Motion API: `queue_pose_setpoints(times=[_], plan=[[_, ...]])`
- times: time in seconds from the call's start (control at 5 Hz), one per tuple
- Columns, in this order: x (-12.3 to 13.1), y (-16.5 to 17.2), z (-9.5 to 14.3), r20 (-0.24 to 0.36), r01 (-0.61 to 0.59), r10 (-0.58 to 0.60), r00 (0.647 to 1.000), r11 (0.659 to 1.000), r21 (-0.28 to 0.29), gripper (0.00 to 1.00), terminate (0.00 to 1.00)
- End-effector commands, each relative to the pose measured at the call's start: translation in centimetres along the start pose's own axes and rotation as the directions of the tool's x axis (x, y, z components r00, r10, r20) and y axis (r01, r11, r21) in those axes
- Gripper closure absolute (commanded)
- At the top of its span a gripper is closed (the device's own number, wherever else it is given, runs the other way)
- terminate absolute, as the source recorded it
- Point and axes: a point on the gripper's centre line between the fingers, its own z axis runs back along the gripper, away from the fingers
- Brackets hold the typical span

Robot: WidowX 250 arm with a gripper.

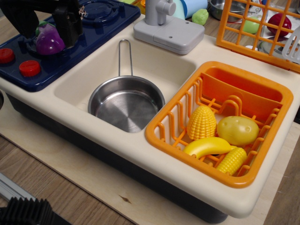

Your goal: Put eggplant into pan

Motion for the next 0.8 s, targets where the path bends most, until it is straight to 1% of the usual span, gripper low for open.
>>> queue_pose_setpoints(times=[0.0,0.2,0.4,0.6], plan=[[0.0,0.0,0.0,0.000,0.000,0.000,1.000,1.000,0.000,0.00,0.00],[1.8,0.5,-0.5,-0.037,-0.042,0.045,0.998,0.997,0.061,0.00,0.00],[2.9,1.6,-0.7,-0.045,-0.048,0.051,0.998,0.997,0.065,0.00,0.00],[3.2,2.0,-1.1,-0.036,-0.053,0.056,0.998,0.996,0.077,0.00,0.00]])
